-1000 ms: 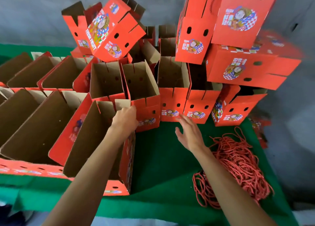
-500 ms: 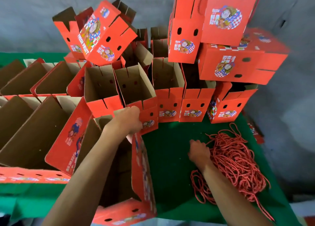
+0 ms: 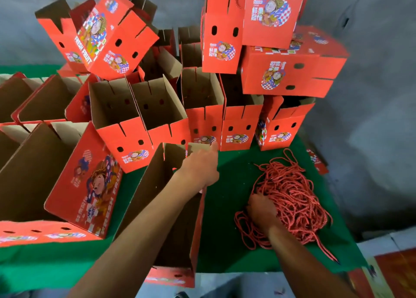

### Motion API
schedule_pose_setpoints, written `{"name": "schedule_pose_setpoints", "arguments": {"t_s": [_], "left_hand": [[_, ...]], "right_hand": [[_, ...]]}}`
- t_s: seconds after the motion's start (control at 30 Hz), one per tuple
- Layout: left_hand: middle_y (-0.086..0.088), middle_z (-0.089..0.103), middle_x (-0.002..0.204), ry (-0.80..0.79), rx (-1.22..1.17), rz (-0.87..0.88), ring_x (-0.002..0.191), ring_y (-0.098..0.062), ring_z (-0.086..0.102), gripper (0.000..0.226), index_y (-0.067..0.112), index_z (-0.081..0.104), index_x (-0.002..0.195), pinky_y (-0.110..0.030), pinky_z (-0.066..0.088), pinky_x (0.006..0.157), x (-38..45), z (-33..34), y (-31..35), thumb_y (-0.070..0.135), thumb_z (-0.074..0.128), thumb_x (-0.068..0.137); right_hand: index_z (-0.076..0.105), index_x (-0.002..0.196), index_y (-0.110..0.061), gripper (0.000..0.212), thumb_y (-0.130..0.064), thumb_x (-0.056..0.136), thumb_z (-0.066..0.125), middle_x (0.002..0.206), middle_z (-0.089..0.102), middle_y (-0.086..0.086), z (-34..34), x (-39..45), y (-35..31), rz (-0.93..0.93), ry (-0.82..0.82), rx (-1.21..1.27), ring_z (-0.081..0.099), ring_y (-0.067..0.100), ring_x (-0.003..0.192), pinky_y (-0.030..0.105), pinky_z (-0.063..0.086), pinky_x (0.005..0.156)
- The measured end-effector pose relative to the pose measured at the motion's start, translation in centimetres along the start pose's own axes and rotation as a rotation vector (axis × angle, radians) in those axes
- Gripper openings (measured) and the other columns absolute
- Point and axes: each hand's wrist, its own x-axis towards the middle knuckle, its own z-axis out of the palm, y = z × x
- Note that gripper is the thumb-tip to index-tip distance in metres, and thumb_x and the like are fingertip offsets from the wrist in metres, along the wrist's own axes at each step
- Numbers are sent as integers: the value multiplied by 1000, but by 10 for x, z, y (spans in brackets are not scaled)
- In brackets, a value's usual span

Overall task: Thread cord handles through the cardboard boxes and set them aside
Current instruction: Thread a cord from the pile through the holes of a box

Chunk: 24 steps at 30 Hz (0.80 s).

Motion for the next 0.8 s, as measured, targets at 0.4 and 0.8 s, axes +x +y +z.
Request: {"name": "schedule_pose_setpoints", "arguments": {"t_s": [0.4, 0.8], "left_hand": [[-2, 62, 103, 256, -509, -250, 86, -25, 68, 57, 20, 25, 142, -31, 57, 62, -11, 17, -32, 20, 59, 96], [-6, 78, 82, -45, -960, -491, 74, -23, 75, 31, 11, 72, 108, -28, 57, 66, 1, 11, -71, 37, 60, 99]], "right_hand": [[65, 78, -16, 34, -34, 105, 56, 81, 59, -3, -1, -16, -18, -185, 289, 405, 54, 17, 78, 38, 45, 72], [71, 123, -15, 26, -14, 108, 50, 100, 71, -3, -59, -37, -91, -316, 31, 1022, 65, 6, 77, 15, 49, 65]]}}
